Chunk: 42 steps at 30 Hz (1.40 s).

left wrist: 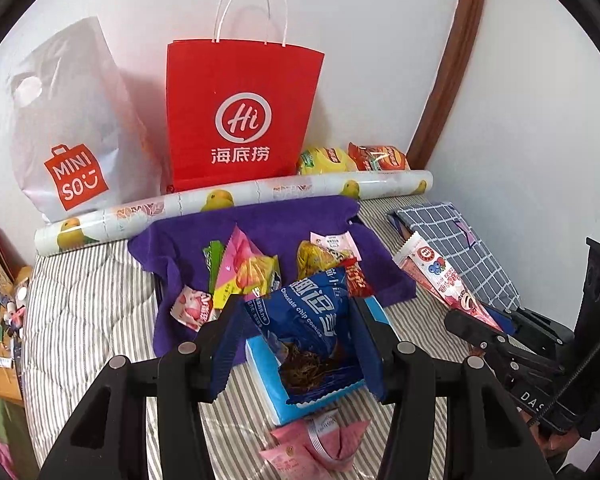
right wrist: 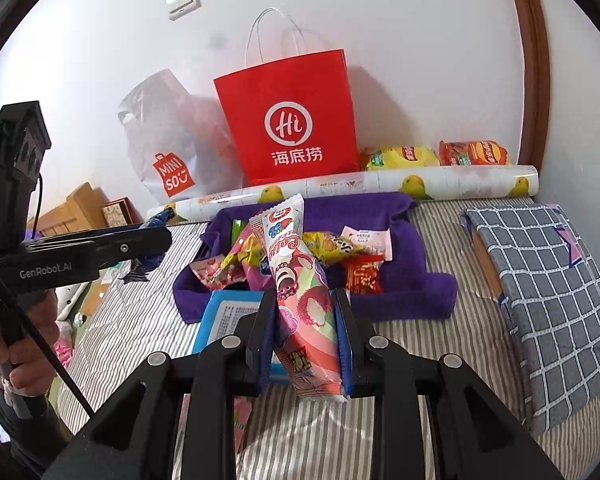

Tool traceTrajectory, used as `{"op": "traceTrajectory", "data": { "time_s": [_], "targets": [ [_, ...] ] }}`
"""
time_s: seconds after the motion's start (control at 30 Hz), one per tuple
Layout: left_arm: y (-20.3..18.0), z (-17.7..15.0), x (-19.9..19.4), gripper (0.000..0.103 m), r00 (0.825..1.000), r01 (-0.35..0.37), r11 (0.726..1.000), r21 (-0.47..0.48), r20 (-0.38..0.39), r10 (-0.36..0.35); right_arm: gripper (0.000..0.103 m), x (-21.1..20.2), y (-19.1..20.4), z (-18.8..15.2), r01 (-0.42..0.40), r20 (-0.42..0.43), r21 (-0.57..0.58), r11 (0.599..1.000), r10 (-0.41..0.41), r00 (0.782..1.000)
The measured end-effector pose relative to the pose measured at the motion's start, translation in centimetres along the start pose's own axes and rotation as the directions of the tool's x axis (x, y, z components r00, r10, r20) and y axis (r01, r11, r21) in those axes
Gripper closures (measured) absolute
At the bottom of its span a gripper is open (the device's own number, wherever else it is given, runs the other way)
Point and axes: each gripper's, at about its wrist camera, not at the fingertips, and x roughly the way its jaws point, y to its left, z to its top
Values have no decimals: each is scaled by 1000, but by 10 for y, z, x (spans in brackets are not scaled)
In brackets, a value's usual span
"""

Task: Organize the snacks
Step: 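Carry both packets up over the purple towel, then lower both packets onto the towel and open both grippers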

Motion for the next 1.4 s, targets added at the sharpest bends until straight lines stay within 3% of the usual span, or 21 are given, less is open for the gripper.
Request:
{"op": "traceTrajectory", "data": {
  "time_s": [0.97,1.2,1.4],
  "targets": [
    [31,67,41,53,999,10,999,-51,32,-9,76,70,-14,84,11,57,17,1000,-12,998],
    [53,76,60,53,998,-52,995,-83,16,54,76,101,-21,97,18,41,30,999,-19,999],
    [79,75,71,53,996,-90,988,-127,-7,90,76,144,-42,84,39,-30,73,997,-37,999]
  ]
}}
